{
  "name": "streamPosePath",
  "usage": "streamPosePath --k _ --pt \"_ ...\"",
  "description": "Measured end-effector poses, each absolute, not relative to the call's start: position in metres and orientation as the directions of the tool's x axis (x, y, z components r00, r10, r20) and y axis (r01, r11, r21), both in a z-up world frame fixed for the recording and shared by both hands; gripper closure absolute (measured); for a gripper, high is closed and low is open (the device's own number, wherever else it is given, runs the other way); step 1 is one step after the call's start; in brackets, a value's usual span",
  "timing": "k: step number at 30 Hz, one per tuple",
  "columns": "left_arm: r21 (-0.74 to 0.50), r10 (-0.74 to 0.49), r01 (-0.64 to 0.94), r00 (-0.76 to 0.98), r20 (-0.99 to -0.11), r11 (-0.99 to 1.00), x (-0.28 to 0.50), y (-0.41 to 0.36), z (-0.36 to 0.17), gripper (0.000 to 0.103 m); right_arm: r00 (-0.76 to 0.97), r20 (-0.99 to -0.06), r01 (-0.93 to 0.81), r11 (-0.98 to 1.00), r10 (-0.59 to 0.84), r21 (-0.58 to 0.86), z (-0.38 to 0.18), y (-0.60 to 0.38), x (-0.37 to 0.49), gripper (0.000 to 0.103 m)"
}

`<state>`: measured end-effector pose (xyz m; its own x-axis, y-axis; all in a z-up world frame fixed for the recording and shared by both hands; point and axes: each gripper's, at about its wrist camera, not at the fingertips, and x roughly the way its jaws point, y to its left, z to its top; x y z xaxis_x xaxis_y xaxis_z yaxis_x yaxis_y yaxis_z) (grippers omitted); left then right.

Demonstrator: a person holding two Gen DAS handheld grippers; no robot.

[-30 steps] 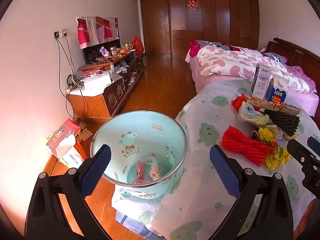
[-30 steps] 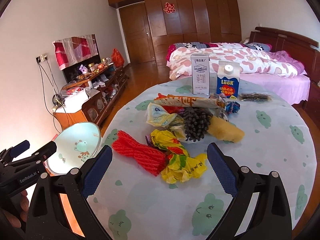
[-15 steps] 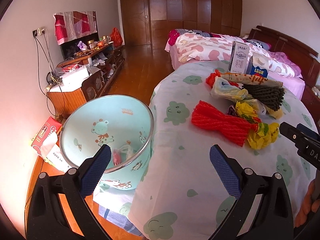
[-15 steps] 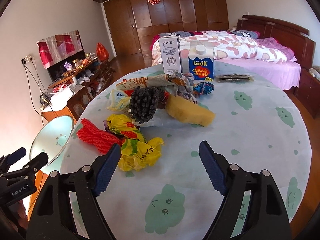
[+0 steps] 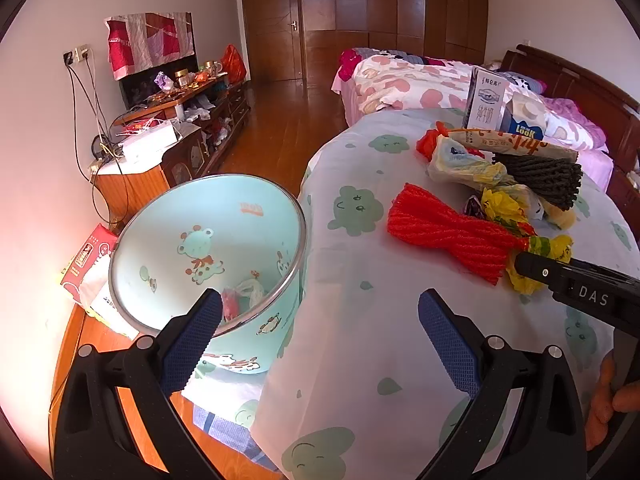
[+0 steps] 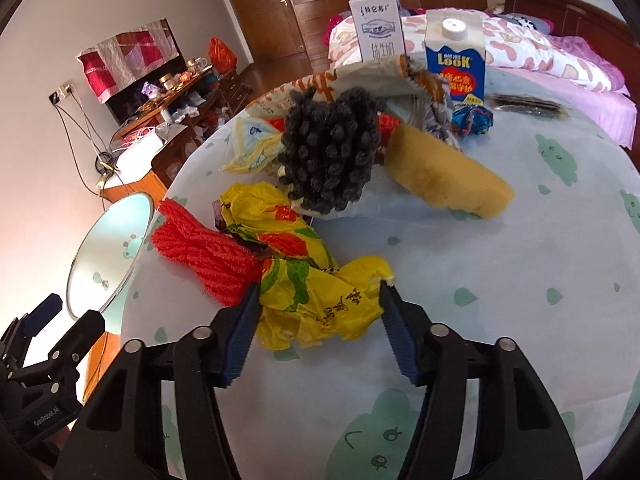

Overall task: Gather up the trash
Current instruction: 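Grasp the yellow printed bag with the right tool while the left tool grasps the red mesh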

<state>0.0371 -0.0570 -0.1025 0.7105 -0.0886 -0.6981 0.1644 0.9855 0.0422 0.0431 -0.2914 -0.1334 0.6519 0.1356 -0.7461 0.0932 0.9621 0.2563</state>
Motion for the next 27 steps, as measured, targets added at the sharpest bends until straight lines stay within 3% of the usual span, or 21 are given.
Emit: streamPosePath --k 4,13,20,27 --pt "0.043 -0.089 0.166 0.711 -0.698 0.985 0.037 -0.057 -0.102 0.007 0.676 -0.722 0.058 0.966 0.148 0.252 -0.127 -0.288 0.035 0.059" --pt "0.026 -0.099 0.160 0.722 -0.684 0.987 0.034 -0.063 -0.096 0.007 0.787 -0.602 -0.021 0.981 0.134 0.191 -0.084 -0.283 -0.001 0.060" --pt "0.027 -0.140 0.213 0.729 -0.670 0.977 0.047 -0.103 -0.091 0.008 0.867 -0.495 0.123 0.986 -0.051 0.114 -0.056 -0.308 -0.016 0.059" --pt "-0.024 -0.163 0.202 0.711 -0.684 0.979 0.070 -0.150 -0.103 0.008 0.855 -0.504 0.229 0.960 -0.118 0.164 -0.064 -0.350 -0.015 0.059"
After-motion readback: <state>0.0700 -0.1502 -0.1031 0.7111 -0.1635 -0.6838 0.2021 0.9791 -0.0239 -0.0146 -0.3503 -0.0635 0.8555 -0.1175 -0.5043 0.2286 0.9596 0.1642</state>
